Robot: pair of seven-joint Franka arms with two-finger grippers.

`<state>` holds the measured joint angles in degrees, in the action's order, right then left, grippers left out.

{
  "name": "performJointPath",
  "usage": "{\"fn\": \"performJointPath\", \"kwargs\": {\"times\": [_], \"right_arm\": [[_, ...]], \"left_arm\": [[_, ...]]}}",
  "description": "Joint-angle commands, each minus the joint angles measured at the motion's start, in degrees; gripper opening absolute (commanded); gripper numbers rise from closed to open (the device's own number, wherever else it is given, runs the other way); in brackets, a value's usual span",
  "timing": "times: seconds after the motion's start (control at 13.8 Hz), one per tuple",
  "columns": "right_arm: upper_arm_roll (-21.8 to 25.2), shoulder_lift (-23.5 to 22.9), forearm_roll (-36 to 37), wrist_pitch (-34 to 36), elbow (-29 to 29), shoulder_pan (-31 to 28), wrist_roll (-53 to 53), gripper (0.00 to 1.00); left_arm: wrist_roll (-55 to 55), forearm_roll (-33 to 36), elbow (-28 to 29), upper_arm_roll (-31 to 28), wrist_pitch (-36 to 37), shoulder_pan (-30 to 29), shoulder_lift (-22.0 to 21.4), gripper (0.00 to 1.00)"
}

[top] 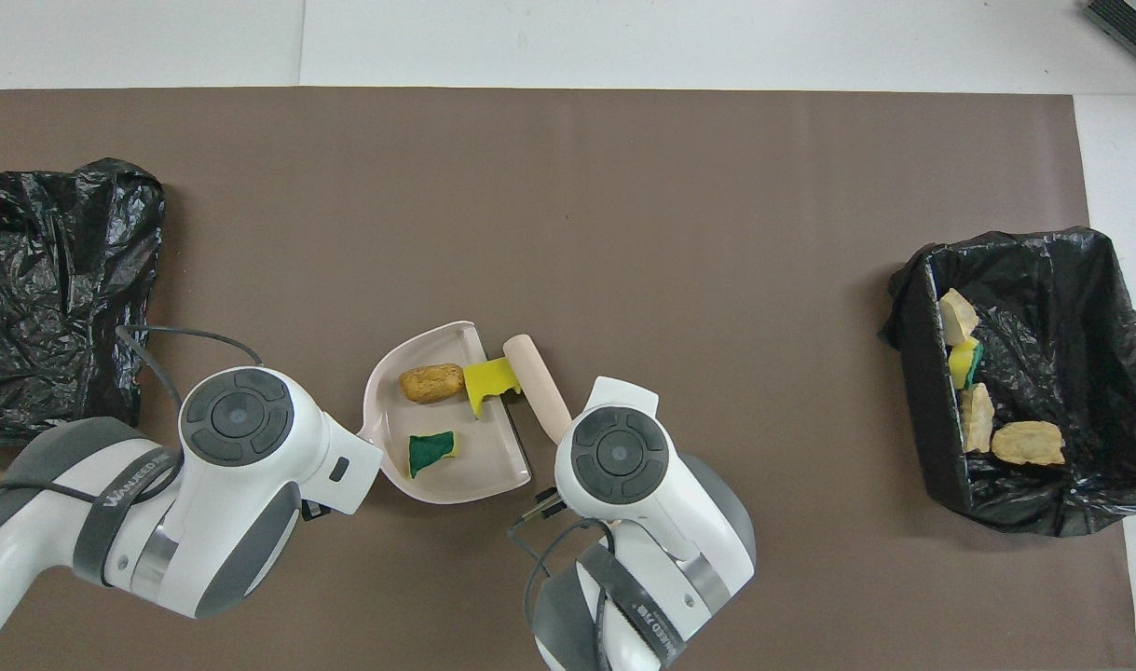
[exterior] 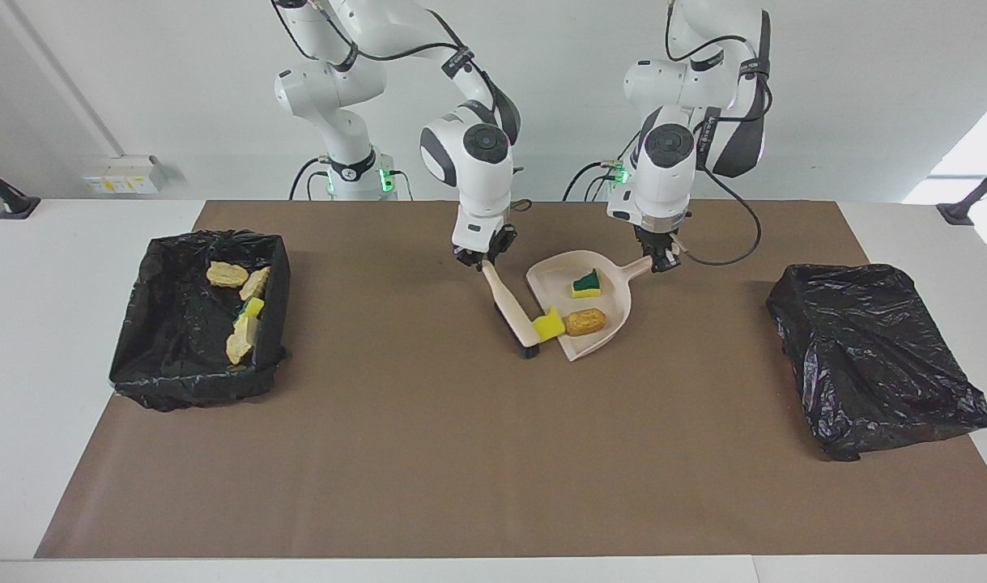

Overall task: Sweep and dump trash in bin
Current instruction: 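Sweep the sponges and pastries into the dustpan with the right gripper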

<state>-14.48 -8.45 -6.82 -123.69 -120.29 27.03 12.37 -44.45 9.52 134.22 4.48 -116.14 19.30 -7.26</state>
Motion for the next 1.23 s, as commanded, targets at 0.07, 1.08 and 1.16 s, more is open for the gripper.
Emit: {"fn": "performJointPath", "kwargs": {"times": [0.07, 1.08, 1.16], "right_arm": [[-0.38, 0.98, -11.98, 0.29, 0.14, 1.71, -0.85, 0.0], [-0.38, 14.33, -1.97, 9.09, -3.54, -1.91, 17.57, 0.0], [-0.38, 15.91, -1.97, 8.73, -5.29, -1.02, 21.17, 0.0]], "left_arm": [[1.12, 0.67, 1.57, -0.44, -1.54, 0.47, -1.26, 0.0], [0.41, -4.33, -3.17, -1.14, -2.34, -8.04, -2.58, 0.0], [0.33, -4.68, -3.61, -1.14, -2.34, -9.1, -2.67, 0.0]]}}
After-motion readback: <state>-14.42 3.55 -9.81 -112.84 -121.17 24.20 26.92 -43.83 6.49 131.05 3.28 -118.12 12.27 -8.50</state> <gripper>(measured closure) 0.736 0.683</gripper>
